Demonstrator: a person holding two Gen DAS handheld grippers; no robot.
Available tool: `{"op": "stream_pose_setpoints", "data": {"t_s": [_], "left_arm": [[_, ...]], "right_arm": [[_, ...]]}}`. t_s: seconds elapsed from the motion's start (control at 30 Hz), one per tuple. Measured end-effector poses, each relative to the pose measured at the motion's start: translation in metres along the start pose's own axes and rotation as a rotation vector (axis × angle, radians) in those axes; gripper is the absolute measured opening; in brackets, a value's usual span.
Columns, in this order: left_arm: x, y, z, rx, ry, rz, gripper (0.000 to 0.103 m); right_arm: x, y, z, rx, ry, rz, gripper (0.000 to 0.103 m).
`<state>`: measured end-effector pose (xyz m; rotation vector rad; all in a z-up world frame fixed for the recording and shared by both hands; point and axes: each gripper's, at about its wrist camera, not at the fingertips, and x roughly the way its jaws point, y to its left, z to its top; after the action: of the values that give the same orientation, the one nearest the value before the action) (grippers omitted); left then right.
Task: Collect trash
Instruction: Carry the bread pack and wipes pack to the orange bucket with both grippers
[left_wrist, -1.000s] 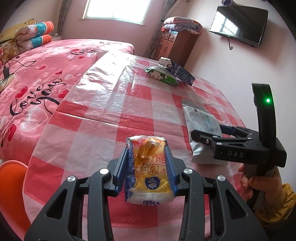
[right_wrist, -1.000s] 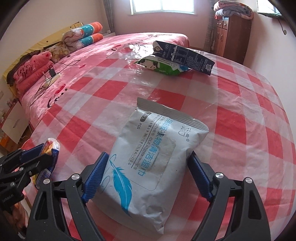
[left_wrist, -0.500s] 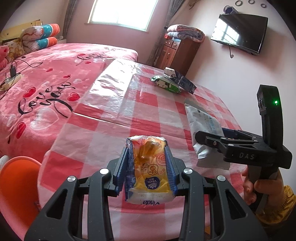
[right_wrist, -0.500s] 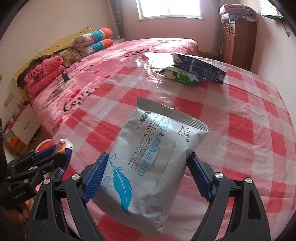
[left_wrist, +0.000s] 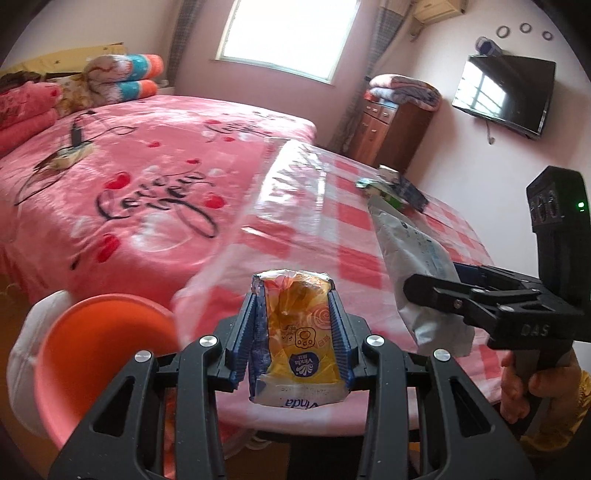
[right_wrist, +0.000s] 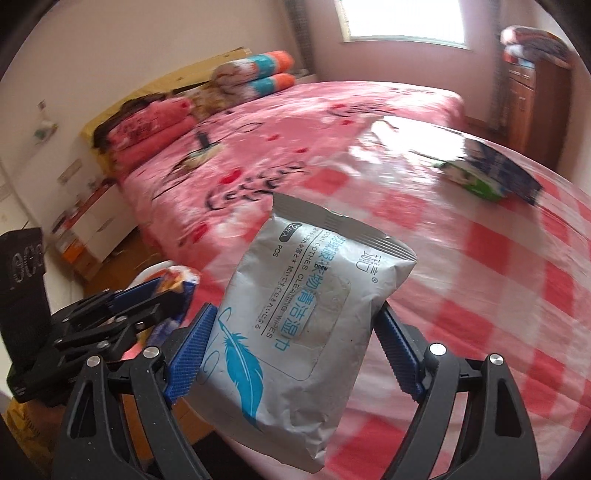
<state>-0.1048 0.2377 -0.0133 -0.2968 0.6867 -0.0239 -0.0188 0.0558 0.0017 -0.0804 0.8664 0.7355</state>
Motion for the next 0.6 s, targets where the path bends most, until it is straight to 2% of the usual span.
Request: {"op": "stream_pose_setpoints", "data": {"t_s": [0.33,0.6], "left_arm": [[-0.032,0.075,-0.024,-0.117,0.006,0.167,0.040],[-0.037,0.128,-0.044,-0.251,0.018,0.235,0.040]], "right_arm": [[0.030,0.096,0.010,-0.159,0.050,0.165,0.084],[0.061,0.149,0.017,-0.242,0.088,0.262,0.085]]}}
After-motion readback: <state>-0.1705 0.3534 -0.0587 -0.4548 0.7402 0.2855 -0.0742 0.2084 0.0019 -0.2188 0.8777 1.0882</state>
